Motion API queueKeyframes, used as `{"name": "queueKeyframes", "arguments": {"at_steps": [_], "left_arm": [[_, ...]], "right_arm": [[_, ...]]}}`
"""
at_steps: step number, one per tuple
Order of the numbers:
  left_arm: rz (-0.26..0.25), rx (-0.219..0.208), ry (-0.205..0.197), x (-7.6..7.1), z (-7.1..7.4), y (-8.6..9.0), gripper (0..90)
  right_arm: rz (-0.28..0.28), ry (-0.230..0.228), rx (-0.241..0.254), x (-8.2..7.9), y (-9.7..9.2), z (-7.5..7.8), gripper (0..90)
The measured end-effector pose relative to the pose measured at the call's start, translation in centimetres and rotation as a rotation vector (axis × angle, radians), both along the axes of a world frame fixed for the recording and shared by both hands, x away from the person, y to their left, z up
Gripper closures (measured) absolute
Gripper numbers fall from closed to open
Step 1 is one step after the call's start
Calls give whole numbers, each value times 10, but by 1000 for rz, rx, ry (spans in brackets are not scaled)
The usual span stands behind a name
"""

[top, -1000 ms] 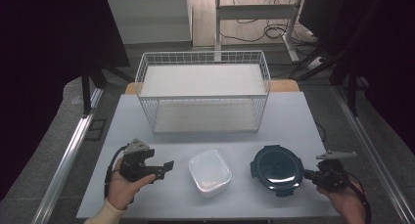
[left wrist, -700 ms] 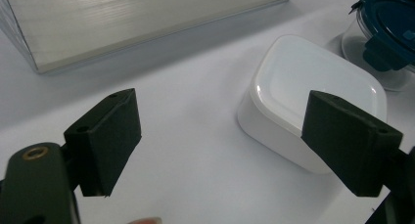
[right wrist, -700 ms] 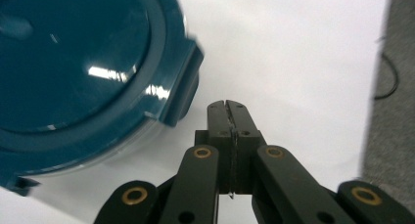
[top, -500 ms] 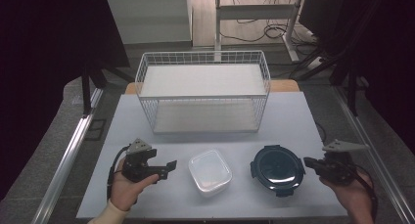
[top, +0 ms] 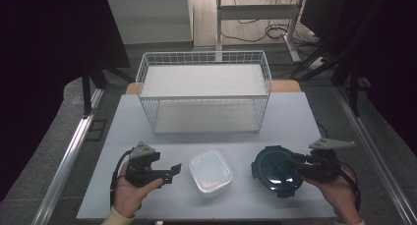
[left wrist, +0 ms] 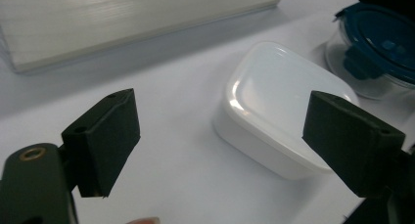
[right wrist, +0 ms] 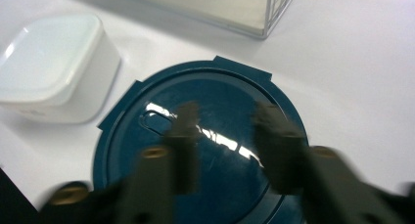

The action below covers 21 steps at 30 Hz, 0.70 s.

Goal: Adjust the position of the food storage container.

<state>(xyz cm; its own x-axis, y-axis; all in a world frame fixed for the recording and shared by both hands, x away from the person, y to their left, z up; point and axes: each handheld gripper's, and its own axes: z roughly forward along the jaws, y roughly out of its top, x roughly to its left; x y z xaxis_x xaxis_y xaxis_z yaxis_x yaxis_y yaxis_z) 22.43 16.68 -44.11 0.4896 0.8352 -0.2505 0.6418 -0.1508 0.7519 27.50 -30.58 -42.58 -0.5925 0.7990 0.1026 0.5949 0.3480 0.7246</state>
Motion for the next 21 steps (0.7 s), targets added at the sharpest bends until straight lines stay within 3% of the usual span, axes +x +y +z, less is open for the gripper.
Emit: {"name": "queueKeyframes", "arguments": {"at_steps": [1, 5, 12, 16, 21], "left_arm": [[-1, -8, -3, -3, 1, -1, 129], [-8, -32, 0, -18, 1, -7, 123], [-8, -16, -27, -41, 11, -17, 122], [-9, -29, -30, -42, 15, -22, 120], [-36, -24, -31, -42, 16, -38, 120]], "right_arm": [[-34, -17, 27, -9, -4, 0, 469], [-61, -6, 56, -21, -10, -3, 372], [-43, -27, 78, -35, -15, -1, 291], [-47, -51, 106, -34, -22, 5, 252], [-58, -33, 139, -32, -27, 2, 221]]}}
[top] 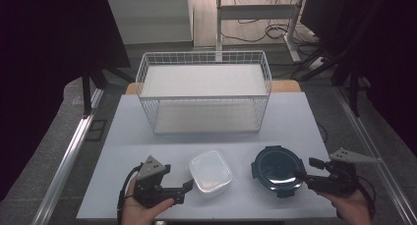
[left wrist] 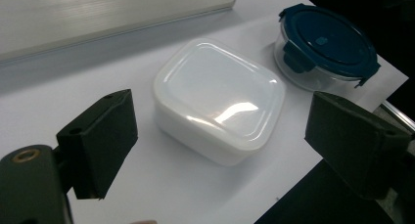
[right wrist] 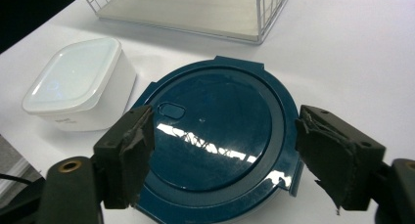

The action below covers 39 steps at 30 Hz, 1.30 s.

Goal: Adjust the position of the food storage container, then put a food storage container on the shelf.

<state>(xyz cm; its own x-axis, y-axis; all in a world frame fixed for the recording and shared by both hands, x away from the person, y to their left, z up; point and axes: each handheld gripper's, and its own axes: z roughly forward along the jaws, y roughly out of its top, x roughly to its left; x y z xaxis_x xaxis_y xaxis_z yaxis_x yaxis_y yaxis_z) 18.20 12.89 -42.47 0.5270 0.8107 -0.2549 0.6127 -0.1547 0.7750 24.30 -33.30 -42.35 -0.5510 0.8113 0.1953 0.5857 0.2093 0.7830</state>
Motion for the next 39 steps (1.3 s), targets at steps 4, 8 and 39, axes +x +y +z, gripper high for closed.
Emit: {"name": "queueKeyframes", "arguments": {"at_steps": [4, 8, 39], "left_arm": [[-18, -21, -3, -3, 6, -15, 105], [-53, -53, 24, 0, 9, -35, 89], [-150, -148, 334, 89, -20, -174, 80]], "right_arm": [[-8, 22, 30, 2, -7, -1, 187], [-7, 41, 34, 2, -10, -2, 173], [-16, 169, 109, 23, -24, -23, 102]]}}
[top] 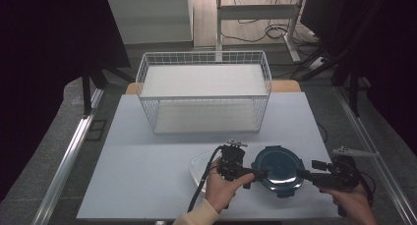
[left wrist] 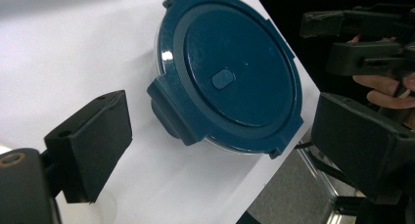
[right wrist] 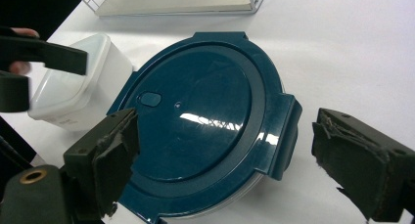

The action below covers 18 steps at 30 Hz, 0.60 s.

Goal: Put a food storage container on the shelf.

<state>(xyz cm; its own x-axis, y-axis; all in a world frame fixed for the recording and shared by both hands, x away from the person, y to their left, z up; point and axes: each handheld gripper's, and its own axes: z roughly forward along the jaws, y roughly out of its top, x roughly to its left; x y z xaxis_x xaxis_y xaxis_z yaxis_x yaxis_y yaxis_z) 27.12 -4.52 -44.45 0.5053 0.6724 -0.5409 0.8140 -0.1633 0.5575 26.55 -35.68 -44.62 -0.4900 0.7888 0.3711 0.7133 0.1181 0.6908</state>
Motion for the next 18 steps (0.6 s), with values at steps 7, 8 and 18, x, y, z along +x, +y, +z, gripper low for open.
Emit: {"name": "queueKeyframes", "arguments": {"at_steps": [7, 8, 18], "left_arm": [[-4, -22, 65, 14, -11, -9, 77], [-2, -32, 72, 15, -12, -11, 73], [-5, -21, 117, 26, -26, -19, 53]], "right_arm": [[-12, 36, 49, 4, -3, -6, 80], [-14, 44, 57, 4, -3, -7, 77], [-16, 96, 116, 10, -4, -17, 66]]}}
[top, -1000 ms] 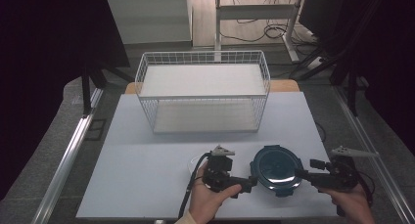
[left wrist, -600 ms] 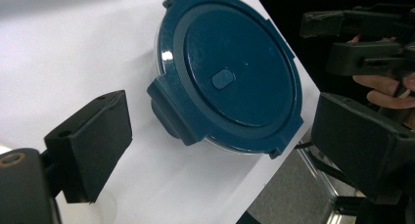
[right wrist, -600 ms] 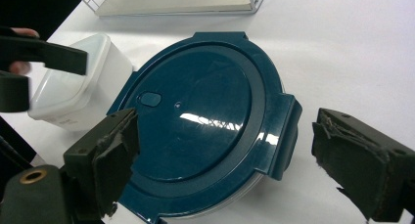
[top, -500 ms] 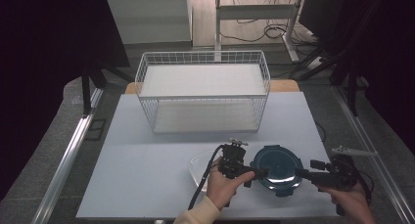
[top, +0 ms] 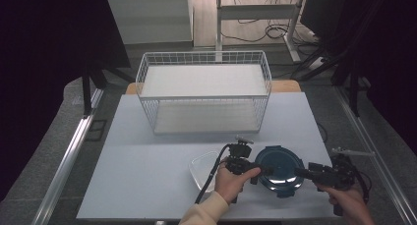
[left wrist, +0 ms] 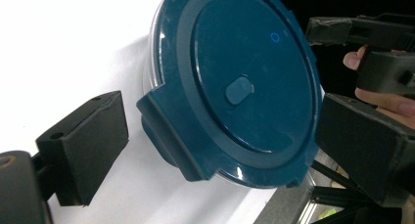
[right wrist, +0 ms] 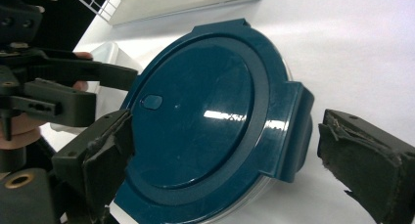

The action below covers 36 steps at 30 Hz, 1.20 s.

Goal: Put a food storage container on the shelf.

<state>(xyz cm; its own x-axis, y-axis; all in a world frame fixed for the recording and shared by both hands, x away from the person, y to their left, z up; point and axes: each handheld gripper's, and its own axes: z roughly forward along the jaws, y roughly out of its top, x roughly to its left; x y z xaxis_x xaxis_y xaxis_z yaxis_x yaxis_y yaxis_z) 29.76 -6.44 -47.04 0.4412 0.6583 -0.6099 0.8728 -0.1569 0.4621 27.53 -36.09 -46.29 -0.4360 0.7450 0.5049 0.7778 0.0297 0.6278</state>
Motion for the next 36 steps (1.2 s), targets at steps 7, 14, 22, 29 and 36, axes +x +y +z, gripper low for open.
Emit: {"name": "queueKeyframes", "arguments": {"at_steps": [7, 14, 22, 29, 36], "left_arm": [[5, 4, 29, 4, -9, -3, 44], [2, 17, 26, 2, -10, -8, 41], [-15, 44, 23, -2, -12, -16, 39], [-13, 65, 36, 0, -13, -18, 56], [-30, 74, 72, 1, -14, -21, 65]], "right_arm": [[9, 38, 25, 6, 1, -8, 63], [5, 53, 43, 9, 0, -11, 62], [2, 55, 46, 9, -1, -12, 62], [9, 65, 50, 11, 0, -15, 63], [8, 80, 61, 15, 1, -17, 72]]}}
